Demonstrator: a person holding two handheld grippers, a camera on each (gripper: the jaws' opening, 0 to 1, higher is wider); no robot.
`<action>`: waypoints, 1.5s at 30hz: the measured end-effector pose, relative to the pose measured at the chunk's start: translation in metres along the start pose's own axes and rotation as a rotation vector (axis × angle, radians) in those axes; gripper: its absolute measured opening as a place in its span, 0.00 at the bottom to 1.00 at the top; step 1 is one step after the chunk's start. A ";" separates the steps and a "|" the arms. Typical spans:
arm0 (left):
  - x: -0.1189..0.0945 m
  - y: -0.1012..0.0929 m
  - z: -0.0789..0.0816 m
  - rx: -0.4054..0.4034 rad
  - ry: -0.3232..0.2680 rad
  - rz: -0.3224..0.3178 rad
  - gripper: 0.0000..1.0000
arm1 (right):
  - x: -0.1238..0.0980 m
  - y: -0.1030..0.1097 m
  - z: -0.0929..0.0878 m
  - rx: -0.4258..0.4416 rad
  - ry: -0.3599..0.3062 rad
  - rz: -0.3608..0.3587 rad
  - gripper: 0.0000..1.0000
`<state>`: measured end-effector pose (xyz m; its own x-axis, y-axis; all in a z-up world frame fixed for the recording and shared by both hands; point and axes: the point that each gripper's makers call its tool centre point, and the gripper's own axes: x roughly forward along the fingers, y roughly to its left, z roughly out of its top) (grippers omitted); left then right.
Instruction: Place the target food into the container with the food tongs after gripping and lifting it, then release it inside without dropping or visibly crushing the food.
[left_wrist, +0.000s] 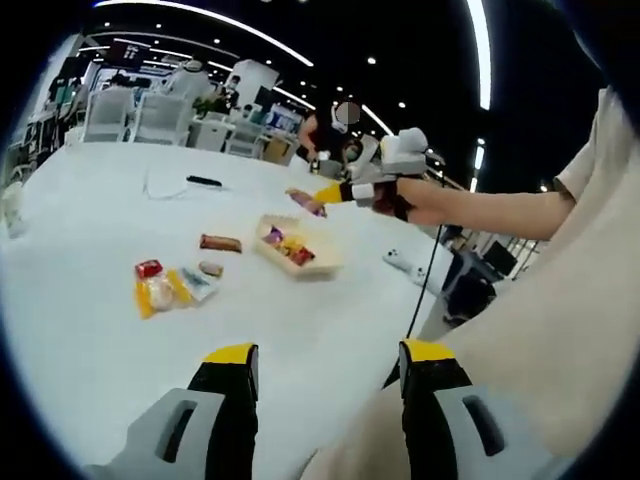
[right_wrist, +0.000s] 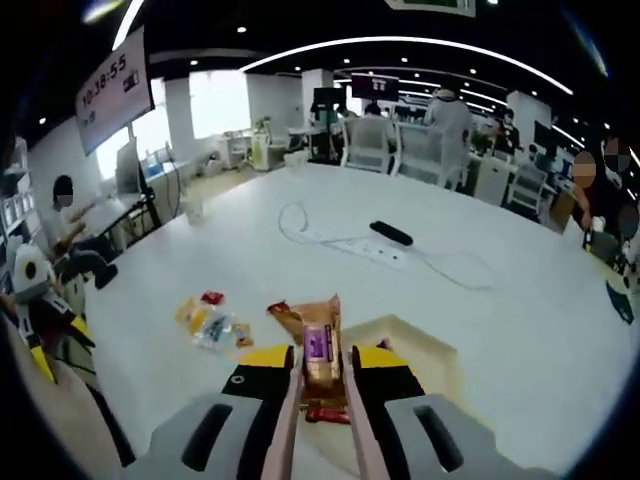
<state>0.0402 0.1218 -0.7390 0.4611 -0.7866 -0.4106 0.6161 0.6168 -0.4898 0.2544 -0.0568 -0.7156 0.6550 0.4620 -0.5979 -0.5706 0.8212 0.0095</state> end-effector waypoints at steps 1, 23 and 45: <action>0.001 0.000 0.002 0.007 0.000 -0.002 0.56 | -0.003 -0.001 -0.001 0.004 0.001 0.002 0.22; 0.014 -0.010 0.010 0.044 0.010 -0.016 0.56 | -0.017 -0.029 -0.007 0.060 -0.035 -0.052 0.23; 0.015 -0.015 0.010 0.048 0.016 -0.019 0.56 | -0.009 -0.012 -0.007 0.060 -0.024 -0.017 0.25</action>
<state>0.0444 0.1011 -0.7301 0.4386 -0.7975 -0.4143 0.6545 0.5994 -0.4608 0.2521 -0.0733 -0.7161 0.6768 0.4550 -0.5787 -0.5288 0.8474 0.0478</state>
